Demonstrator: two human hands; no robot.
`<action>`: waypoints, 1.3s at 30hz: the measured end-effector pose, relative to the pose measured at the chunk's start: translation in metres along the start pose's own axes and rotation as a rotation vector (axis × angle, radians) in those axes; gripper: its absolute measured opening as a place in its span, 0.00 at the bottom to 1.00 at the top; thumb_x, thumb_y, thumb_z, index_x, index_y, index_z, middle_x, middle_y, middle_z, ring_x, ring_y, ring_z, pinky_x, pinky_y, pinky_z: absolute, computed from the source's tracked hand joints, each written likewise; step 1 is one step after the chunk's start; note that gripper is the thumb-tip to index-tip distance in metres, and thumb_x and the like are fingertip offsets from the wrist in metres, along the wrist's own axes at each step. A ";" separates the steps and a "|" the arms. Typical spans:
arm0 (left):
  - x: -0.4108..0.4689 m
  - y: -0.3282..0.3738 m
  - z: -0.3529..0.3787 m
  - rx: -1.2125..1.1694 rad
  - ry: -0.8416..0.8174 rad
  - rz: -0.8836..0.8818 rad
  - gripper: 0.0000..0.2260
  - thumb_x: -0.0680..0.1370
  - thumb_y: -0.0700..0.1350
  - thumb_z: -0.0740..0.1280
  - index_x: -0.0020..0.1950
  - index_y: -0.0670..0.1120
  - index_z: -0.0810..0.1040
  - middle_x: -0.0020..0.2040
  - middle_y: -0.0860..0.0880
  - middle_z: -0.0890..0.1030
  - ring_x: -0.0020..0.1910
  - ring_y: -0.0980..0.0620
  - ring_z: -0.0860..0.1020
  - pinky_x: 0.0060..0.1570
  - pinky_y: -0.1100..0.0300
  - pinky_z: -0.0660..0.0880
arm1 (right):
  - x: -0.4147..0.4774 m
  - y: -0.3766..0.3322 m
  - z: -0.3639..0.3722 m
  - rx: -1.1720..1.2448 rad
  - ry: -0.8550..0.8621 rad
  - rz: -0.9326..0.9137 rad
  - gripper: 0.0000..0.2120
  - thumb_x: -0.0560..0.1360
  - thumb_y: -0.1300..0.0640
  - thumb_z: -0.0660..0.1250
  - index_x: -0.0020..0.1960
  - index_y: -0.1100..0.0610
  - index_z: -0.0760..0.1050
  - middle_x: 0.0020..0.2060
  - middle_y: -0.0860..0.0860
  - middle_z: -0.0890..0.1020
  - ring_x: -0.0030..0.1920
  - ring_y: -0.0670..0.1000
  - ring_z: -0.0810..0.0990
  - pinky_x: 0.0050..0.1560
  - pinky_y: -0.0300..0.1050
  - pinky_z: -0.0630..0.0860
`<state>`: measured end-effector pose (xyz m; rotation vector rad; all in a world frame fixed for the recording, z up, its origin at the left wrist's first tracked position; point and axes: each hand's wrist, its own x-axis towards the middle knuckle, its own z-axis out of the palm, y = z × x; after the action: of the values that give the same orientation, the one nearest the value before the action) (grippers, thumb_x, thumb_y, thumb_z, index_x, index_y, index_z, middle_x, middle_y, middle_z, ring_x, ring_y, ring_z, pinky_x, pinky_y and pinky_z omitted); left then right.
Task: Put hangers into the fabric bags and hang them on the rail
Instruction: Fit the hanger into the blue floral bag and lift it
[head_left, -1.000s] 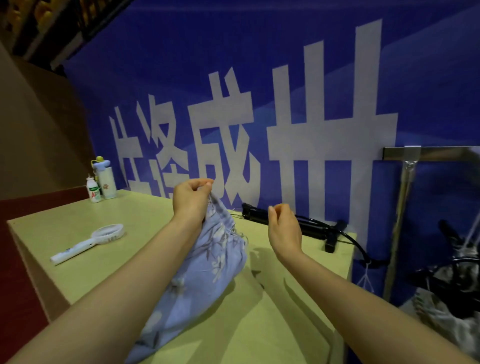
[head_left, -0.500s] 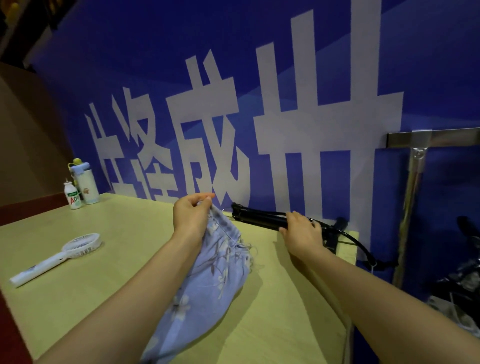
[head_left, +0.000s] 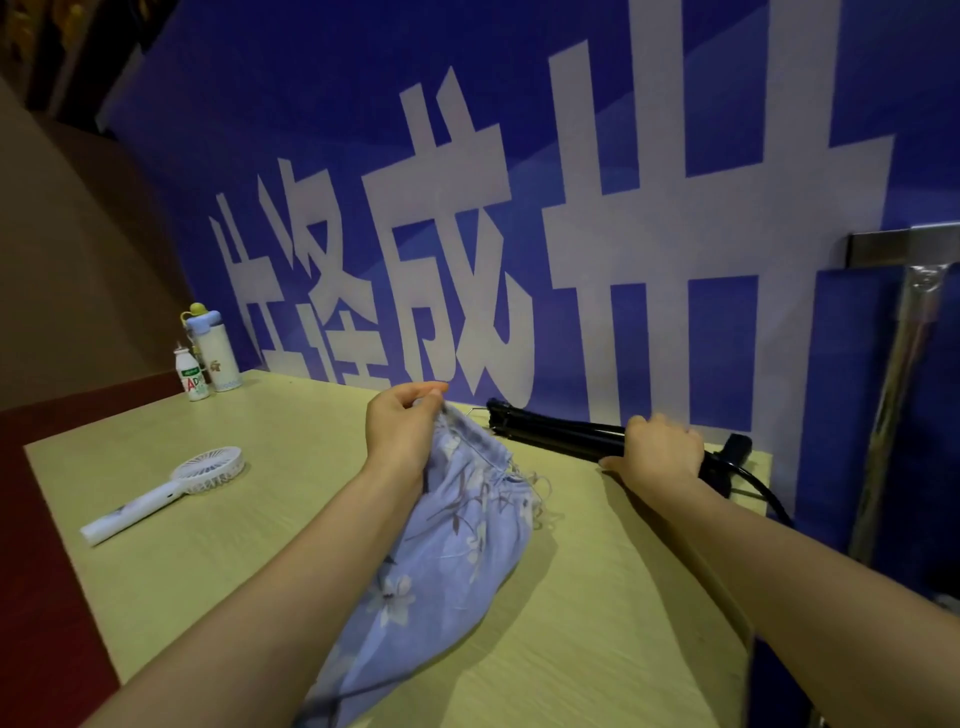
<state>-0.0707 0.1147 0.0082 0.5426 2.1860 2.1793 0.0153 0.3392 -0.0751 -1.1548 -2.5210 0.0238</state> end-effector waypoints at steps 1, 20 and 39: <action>-0.001 0.000 -0.002 0.002 0.009 -0.003 0.09 0.79 0.39 0.63 0.54 0.42 0.81 0.56 0.40 0.81 0.57 0.41 0.78 0.61 0.45 0.75 | -0.003 -0.001 -0.002 -0.006 -0.013 -0.007 0.24 0.72 0.39 0.66 0.59 0.56 0.72 0.45 0.52 0.77 0.45 0.52 0.76 0.48 0.46 0.72; -0.045 0.056 -0.115 0.098 0.306 0.008 0.08 0.77 0.40 0.65 0.50 0.40 0.82 0.44 0.41 0.80 0.38 0.44 0.75 0.48 0.53 0.75 | -0.092 -0.019 -0.113 0.379 0.339 -0.284 0.20 0.73 0.40 0.65 0.56 0.53 0.75 0.45 0.50 0.82 0.44 0.51 0.80 0.53 0.48 0.73; -0.102 0.119 -0.161 0.707 0.262 0.387 0.12 0.79 0.41 0.62 0.53 0.39 0.83 0.61 0.43 0.80 0.61 0.43 0.75 0.52 0.57 0.70 | -0.155 -0.046 -0.178 0.088 0.547 -0.772 0.17 0.73 0.44 0.68 0.57 0.53 0.77 0.47 0.51 0.83 0.48 0.54 0.80 0.58 0.51 0.69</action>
<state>0.0132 -0.0696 0.1049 0.7763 3.2407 1.6062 0.1340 0.1703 0.0484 -0.0663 -2.2527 -0.3276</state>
